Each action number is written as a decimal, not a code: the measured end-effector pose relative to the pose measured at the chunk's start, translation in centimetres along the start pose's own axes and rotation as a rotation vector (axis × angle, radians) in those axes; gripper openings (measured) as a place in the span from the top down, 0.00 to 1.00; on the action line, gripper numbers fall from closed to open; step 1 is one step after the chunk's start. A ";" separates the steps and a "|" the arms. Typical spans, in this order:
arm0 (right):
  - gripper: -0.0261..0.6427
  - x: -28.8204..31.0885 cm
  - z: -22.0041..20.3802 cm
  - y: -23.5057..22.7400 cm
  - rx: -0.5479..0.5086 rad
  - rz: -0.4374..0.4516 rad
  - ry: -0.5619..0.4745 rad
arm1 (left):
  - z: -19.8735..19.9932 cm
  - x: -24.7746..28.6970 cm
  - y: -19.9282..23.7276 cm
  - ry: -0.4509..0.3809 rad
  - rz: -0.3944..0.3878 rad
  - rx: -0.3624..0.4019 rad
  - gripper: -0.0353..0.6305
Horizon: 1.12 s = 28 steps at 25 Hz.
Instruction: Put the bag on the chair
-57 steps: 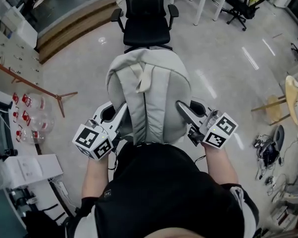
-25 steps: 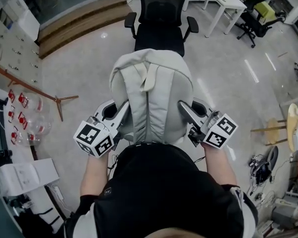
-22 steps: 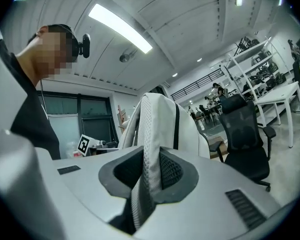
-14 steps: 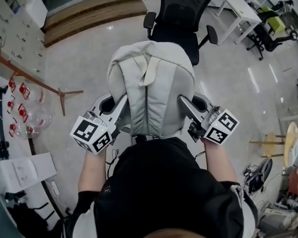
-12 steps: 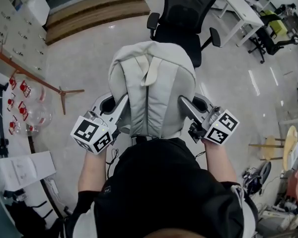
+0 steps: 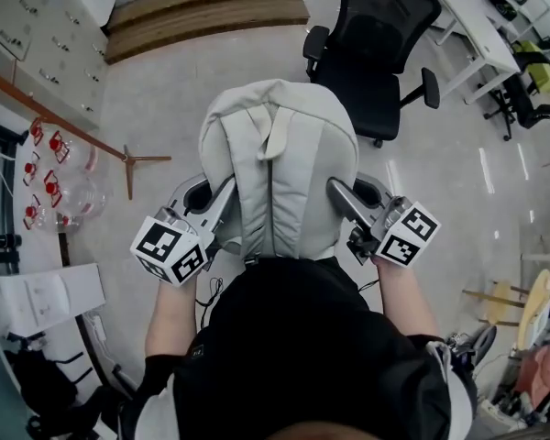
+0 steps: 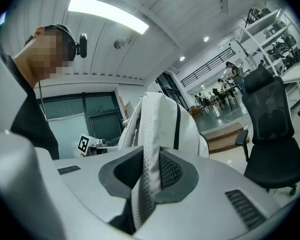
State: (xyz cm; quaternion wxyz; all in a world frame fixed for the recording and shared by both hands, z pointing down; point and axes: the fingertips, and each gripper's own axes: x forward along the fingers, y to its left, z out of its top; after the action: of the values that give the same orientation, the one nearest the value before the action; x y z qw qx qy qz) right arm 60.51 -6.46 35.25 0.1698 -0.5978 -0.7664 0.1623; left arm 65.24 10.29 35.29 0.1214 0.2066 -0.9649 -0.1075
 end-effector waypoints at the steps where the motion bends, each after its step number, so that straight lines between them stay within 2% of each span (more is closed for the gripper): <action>1: 0.86 0.6 0.4 -0.9 0.002 0.009 0.002 | 0.2 0.7 0.6 0.003 0.010 -0.002 0.85; 8: 0.86 6.4 3.7 -8.4 -0.002 0.071 0.014 | 2.6 6.8 7.1 0.006 0.067 -0.007 0.85; 17: 0.86 11.3 10.8 -18.6 -0.043 0.119 0.004 | 7.7 17.2 13.2 0.004 0.104 0.017 0.86; 22: 0.86 13.4 12.9 -21.4 -0.070 0.105 -0.008 | 9.1 20.0 15.9 -0.001 0.093 0.013 0.86; 28: 0.86 15.9 13.5 -24.4 -0.036 0.043 -0.019 | 9.7 23.2 19.6 0.012 0.031 0.016 0.86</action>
State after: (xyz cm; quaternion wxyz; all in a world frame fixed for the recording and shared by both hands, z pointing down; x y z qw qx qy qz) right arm 29.77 2.71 35.30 0.1482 -0.6158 -0.7576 0.1575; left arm 34.73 19.45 35.54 0.1271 0.1934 -0.9680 -0.0968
